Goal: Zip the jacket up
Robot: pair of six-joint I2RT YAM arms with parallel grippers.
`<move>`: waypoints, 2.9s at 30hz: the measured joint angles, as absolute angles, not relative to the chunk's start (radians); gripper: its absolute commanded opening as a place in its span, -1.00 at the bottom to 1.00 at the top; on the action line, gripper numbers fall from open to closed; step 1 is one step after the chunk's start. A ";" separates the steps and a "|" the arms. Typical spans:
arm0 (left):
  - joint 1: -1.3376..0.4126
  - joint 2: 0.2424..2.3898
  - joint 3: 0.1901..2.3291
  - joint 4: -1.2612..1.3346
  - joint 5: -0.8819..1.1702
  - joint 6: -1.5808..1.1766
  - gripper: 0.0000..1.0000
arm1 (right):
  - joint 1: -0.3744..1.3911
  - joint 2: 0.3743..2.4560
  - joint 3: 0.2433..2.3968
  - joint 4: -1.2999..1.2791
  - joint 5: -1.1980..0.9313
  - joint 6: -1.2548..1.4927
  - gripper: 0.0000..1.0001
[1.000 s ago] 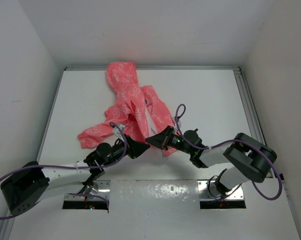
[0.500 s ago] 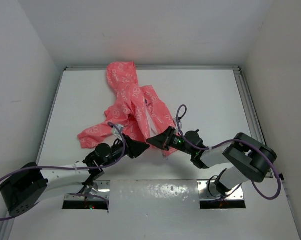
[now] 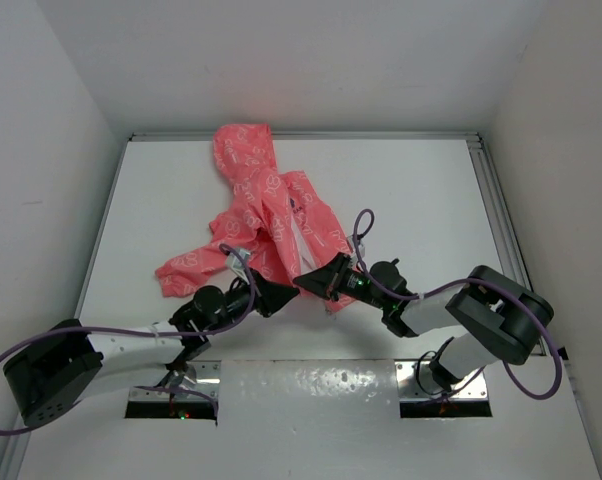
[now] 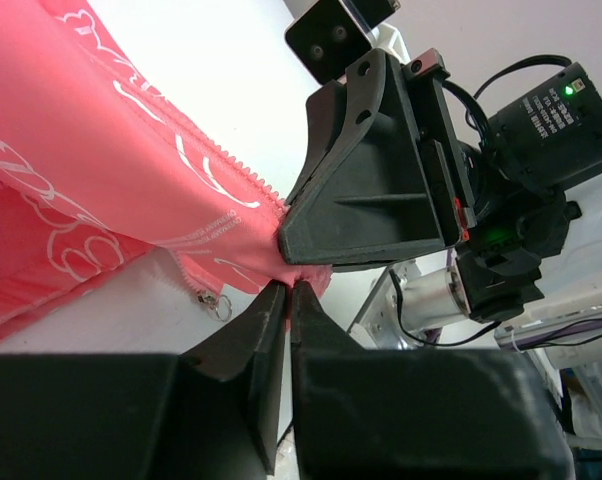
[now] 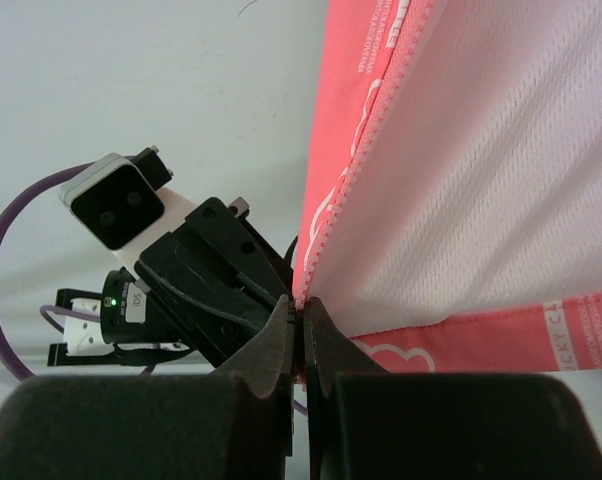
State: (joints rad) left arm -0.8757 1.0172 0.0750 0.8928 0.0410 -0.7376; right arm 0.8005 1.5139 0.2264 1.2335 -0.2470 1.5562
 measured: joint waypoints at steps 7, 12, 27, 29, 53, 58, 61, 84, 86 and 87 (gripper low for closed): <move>-0.876 1.015 0.077 0.878 0.039 -0.731 -1.00 | 0.800 1.521 0.227 1.234 -0.247 1.556 -0.94; -0.876 0.971 0.094 0.787 0.011 -0.731 -1.00 | 0.800 1.490 0.230 1.159 -0.239 1.518 -0.05; -0.875 0.630 0.159 0.244 -0.136 -0.789 -1.00 | 0.804 0.960 0.257 0.224 0.032 1.063 -1.00; -0.875 0.621 0.157 0.237 -0.149 -0.794 -1.00 | 0.813 0.963 0.258 0.128 0.064 1.027 -1.00; -0.875 0.711 0.234 0.207 -0.187 -0.694 -1.00 | 0.950 1.417 0.565 -0.152 0.322 0.839 -0.26; -0.875 0.695 0.224 0.213 -0.177 -0.689 -1.00 | 0.976 1.480 0.586 -0.172 0.361 0.838 -0.12; -0.875 0.684 0.217 0.217 -0.176 -0.689 -1.00 | 0.989 1.498 0.601 -0.171 0.376 0.842 -0.11; -0.875 0.710 0.199 0.218 -0.173 -0.688 -1.00 | 1.010 1.319 0.430 0.063 0.271 0.931 -1.00; -0.875 0.716 0.222 0.212 -0.179 -0.685 -1.00 | 1.010 1.239 0.374 0.136 0.250 0.947 -1.00; -0.875 0.717 0.231 0.212 -0.184 -0.685 -1.00 | 1.010 1.184 0.336 0.194 0.240 0.965 -1.00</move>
